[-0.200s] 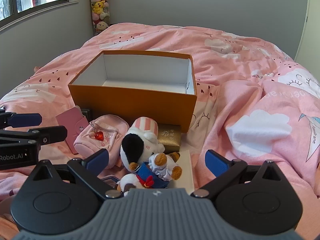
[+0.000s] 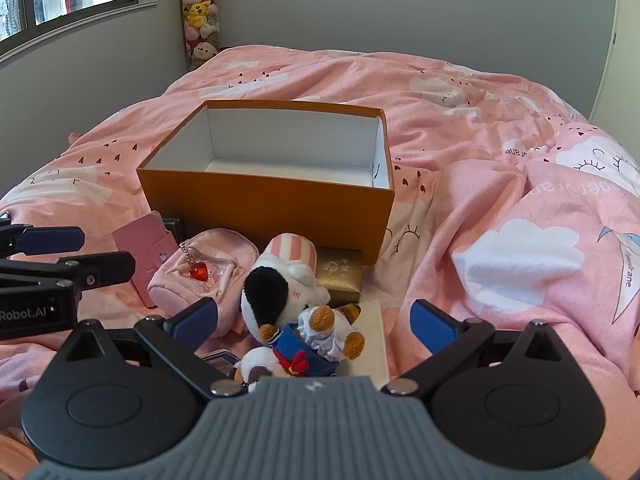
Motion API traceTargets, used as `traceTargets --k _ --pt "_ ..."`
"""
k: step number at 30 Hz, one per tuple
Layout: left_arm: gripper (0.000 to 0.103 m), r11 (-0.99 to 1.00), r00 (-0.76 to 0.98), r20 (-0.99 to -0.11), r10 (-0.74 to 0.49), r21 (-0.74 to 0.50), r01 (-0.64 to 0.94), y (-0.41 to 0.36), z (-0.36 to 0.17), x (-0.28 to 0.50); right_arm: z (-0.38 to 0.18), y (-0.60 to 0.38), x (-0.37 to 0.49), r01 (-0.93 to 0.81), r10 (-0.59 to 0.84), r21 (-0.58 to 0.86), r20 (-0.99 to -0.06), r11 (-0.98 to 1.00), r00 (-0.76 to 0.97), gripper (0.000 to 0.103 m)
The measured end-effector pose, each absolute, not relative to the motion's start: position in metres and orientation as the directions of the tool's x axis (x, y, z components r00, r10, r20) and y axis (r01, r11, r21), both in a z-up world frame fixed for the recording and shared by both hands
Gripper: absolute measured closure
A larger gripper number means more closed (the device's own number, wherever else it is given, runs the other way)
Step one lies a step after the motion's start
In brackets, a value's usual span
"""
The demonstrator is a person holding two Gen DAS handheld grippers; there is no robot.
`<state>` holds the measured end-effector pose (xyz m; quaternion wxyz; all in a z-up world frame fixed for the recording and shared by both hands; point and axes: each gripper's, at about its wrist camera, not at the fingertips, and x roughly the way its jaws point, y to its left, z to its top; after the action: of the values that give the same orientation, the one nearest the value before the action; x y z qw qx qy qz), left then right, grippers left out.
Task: Organize objects
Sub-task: 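Move both tools toward the items lying in front of the orange box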
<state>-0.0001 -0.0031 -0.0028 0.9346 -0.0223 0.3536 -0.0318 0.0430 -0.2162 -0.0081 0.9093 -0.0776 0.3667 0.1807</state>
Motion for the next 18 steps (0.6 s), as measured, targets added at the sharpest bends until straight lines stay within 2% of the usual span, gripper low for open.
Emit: traceTargets --k 6,11,14,16,18 --pt "0.025 0.996 0.742 -0.664 -0.089 -0.077 0.051 -0.003 -0.005 0.000 -0.009 -0.217 0.044 -0.402 0.297 0.016 -0.700 0.916 0.649 0.001" --pt "0.026 0.988 0.712 -0.688 -0.141 -0.138 0.062 0.007 -0.011 0.007 -0.011 -0.218 0.050 -0.421 0.327 0.048 -0.712 0.906 0.622 0.001" --pt "0.031 0.985 0.684 -0.711 -0.162 -0.158 0.069 0.013 -0.016 0.011 -0.012 -0.218 0.056 -0.437 0.349 0.073 -0.725 0.896 0.594 0.002" --pt "0.035 0.986 0.676 -0.720 -0.157 -0.154 0.065 0.016 -0.018 0.014 -0.013 -0.216 0.061 -0.454 0.364 0.085 -0.734 0.887 0.573 0.006" --pt "0.039 0.988 0.669 -0.730 -0.140 -0.143 0.050 0.021 -0.019 0.018 -0.014 -0.213 0.066 -0.475 0.374 0.088 -0.746 0.875 0.551 0.020"
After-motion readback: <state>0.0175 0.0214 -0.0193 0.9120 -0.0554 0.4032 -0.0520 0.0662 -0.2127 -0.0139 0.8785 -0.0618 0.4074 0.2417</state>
